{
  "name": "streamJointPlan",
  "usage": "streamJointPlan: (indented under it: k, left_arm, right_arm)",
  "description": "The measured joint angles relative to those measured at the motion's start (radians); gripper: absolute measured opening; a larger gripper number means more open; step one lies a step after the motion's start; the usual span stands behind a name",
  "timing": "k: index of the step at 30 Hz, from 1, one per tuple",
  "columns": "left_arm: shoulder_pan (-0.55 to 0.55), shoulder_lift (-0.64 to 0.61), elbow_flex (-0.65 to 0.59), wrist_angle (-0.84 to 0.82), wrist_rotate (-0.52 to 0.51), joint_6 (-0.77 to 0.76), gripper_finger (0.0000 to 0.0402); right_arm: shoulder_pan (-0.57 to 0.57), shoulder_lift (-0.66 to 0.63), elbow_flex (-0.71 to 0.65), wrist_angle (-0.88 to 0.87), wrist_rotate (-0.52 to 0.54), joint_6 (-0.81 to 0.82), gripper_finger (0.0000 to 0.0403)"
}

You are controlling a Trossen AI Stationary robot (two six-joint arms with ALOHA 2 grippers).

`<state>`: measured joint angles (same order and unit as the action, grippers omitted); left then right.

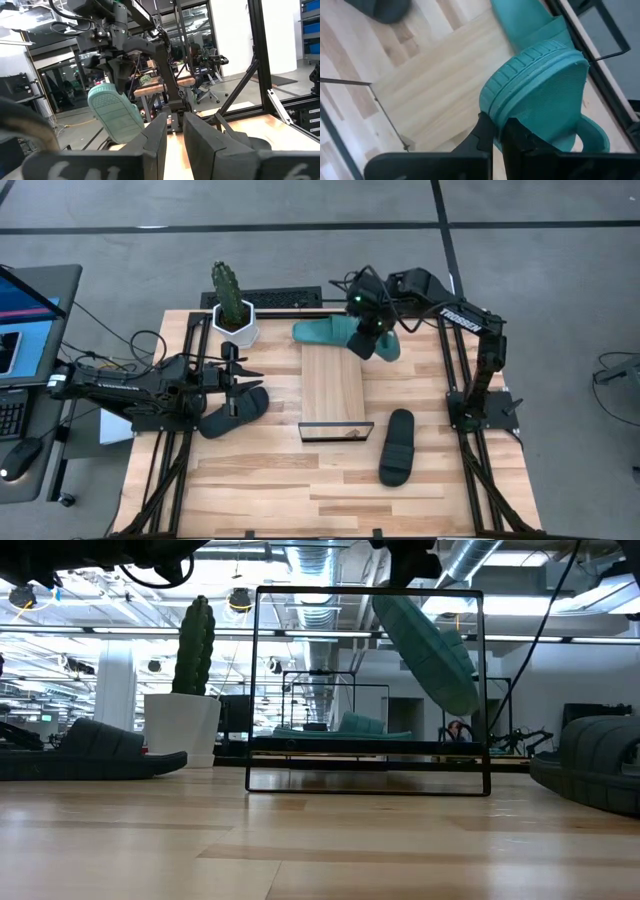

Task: Pick and place slides into the shelf
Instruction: Put the green slide on the shelf

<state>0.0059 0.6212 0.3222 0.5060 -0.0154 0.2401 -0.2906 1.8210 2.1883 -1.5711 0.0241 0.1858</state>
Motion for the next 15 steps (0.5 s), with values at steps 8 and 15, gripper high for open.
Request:
streamJointPlan:
  k: [8, 15]
  left_arm:
    - [0.0, -0.019, 0.0, 0.003, 0.0, 0.0, 0.0055]
    - [0.0, -0.086, 0.0, -0.055, 0.006, -0.014, 0.0055]
  right_arm:
    - [0.03, 0.027, 0.002, 0.001, 0.004, 0.026, 0.0003]
    - [0.05, 0.119, 0.011, -0.001, -0.004, 0.001, 0.0003]
